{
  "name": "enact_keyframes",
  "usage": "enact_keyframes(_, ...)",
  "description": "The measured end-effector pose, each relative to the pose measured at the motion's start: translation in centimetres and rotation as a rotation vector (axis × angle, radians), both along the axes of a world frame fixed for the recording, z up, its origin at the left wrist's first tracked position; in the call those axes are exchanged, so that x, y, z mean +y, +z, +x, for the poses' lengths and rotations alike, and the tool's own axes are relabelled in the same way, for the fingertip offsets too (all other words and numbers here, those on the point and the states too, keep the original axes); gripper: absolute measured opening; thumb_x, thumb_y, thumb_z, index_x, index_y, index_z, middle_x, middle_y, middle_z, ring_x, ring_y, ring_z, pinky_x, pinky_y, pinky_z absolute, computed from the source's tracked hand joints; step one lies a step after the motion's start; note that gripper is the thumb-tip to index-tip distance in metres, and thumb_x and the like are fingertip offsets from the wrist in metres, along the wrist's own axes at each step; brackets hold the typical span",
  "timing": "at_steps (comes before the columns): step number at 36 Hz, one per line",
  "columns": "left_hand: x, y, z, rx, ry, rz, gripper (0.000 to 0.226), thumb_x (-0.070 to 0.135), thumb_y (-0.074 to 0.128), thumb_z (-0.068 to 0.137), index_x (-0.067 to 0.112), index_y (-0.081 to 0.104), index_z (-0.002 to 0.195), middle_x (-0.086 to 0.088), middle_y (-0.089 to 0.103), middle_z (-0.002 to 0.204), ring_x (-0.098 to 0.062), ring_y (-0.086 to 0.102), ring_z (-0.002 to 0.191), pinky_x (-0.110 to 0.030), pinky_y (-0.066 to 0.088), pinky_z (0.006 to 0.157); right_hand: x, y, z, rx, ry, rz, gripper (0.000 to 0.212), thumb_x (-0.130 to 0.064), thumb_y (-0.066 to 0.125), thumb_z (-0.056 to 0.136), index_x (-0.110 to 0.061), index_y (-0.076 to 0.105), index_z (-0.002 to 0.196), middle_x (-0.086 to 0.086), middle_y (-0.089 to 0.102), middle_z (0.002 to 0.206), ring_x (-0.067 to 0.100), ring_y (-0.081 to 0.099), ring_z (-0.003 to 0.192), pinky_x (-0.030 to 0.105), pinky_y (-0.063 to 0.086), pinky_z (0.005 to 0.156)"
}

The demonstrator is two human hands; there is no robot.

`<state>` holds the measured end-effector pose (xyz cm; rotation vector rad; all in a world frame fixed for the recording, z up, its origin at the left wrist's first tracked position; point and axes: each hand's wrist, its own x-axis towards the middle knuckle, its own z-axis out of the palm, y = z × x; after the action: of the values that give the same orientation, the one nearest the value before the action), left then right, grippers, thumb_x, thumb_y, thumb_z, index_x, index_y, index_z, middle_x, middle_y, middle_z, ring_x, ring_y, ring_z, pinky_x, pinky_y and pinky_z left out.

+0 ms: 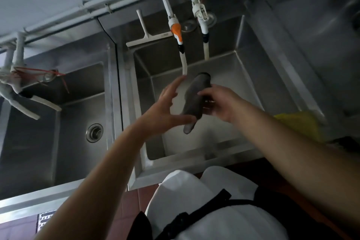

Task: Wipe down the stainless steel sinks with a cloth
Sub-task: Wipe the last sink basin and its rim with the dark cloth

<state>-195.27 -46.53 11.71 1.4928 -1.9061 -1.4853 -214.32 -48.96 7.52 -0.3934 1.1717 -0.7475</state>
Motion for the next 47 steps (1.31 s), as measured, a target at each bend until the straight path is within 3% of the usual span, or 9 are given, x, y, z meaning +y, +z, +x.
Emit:
enact_keyframes(3,1.0,-1.2,-0.6,-0.264,-0.106,-0.311,0.081,0.031,0.078,0.081,0.045,0.032,0.147,0.010,0.038,0.150,0.001,0.034,0.127,-0.013,0.028,0.097,-0.7,0.9,-1.5,-0.008,-0.020,0.047,0.025,-0.006,0.057,0.096,-0.006,0.060,0.121,0.015,0.069,0.105,0.027,0.068,0.095,0.034,0.060,0.059)
enact_keyframes(8,1.8,-2.1,-2.0,-0.251,0.077,-0.586,0.045,0.013,0.068,0.090,0.028,0.059,0.132,0.014,0.061,0.114,0.004,0.058,0.097,-0.003,0.042,0.082,-0.9,2.1,-2.8,-0.067,0.061,0.046,0.032,-0.016,0.066,0.092,-0.005,0.061,0.121,0.016,0.068,0.103,0.025,0.069,0.089,0.029,0.061,0.061)
enact_keyframes(12,1.0,-1.2,-2.4,-0.089,0.346,-0.390,0.032,0.004,0.065,0.091,0.022,0.070,0.117,0.009,0.071,0.104,-0.002,0.068,0.092,-0.018,0.055,0.082,0.6,1.6,-2.7,-0.077,0.157,-0.145,0.043,-0.030,0.071,0.089,-0.013,0.060,0.127,0.009,0.075,0.110,0.021,0.073,0.096,0.041,0.057,0.089)
enact_keyframes(17,0.1,-0.3,-1.8,-0.069,0.507,-0.193,0.023,0.007,0.065,0.092,0.028,0.071,0.101,0.010,0.072,0.096,0.001,0.070,0.085,-0.017,0.056,0.073,5.0,-0.7,-0.2,0.424,0.475,-0.464,0.114,-0.055,0.087,0.060,-0.033,0.024,0.153,-0.016,0.053,0.120,0.013,0.058,0.116,0.038,0.046,0.099)
enact_keyframes(21,0.5,0.4,-0.8,-0.031,0.566,-0.092,0.018,0.006,0.066,0.091,0.022,0.072,0.098,0.008,0.071,0.089,0.011,0.066,0.075,-0.007,0.051,0.060,6.0,-2.6,0.9,0.707,0.553,-0.575,0.058,-0.053,0.074,0.076,-0.027,0.055,0.124,-0.013,0.063,0.105,0.010,0.062,0.098,0.032,0.052,0.084)
enact_keyframes(24,1.2,1.3,0.7,-0.049,0.589,-0.037,0.019,0.007,0.067,0.089,0.023,0.074,0.095,0.004,0.071,0.092,-0.004,0.069,0.084,-0.021,0.056,0.075,5.5,-2.8,1.1,0.861,0.622,-0.722,0.031,-0.045,0.067,0.086,-0.028,0.061,0.111,-0.008,0.066,0.098,0.013,0.064,0.092,0.032,0.054,0.080)
enact_keyframes(30,2.5,3.4,3.9,0.047,0.613,0.104,0.019,0.004,0.064,0.090,0.017,0.076,0.098,-0.011,0.074,0.101,-0.027,0.070,0.100,-0.037,0.059,0.089,4.7,-2.4,2.6,0.845,0.750,-0.831,0.055,-0.058,0.074,0.073,-0.033,0.058,0.119,-0.011,0.068,0.106,0.013,0.065,0.097,0.036,0.052,0.084)
enact_keyframes(41,6.0,3.2,9.1,0.038,0.555,0.084,0.031,0.002,0.066,0.089,0.029,0.080,0.091,-0.006,0.076,0.097,-0.024,0.071,0.099,-0.032,0.057,0.084,3.6,-5.3,5.1,0.539,1.022,-0.720,0.095,-0.037,0.090,0.066,-0.041,0.037,0.145,-0.008,0.041,0.152,0.014,0.038,0.135,0.029,0.027,0.101)
enact_keyframes(47,7.4,2.4,11.7,0.123,0.556,0.116,0.027,0.000,0.065,0.088,0.019,0.080,0.100,-0.016,0.074,0.103,-0.028,0.071,0.101,-0.026,0.058,0.081,6.4,-7.3,6.5,0.719,0.732,-0.978,0.037,-0.012,0.072,0.086,-0.024,0.067,0.121,0.002,0.067,0.118,0.023,0.060,0.109,0.035,0.045,0.093)
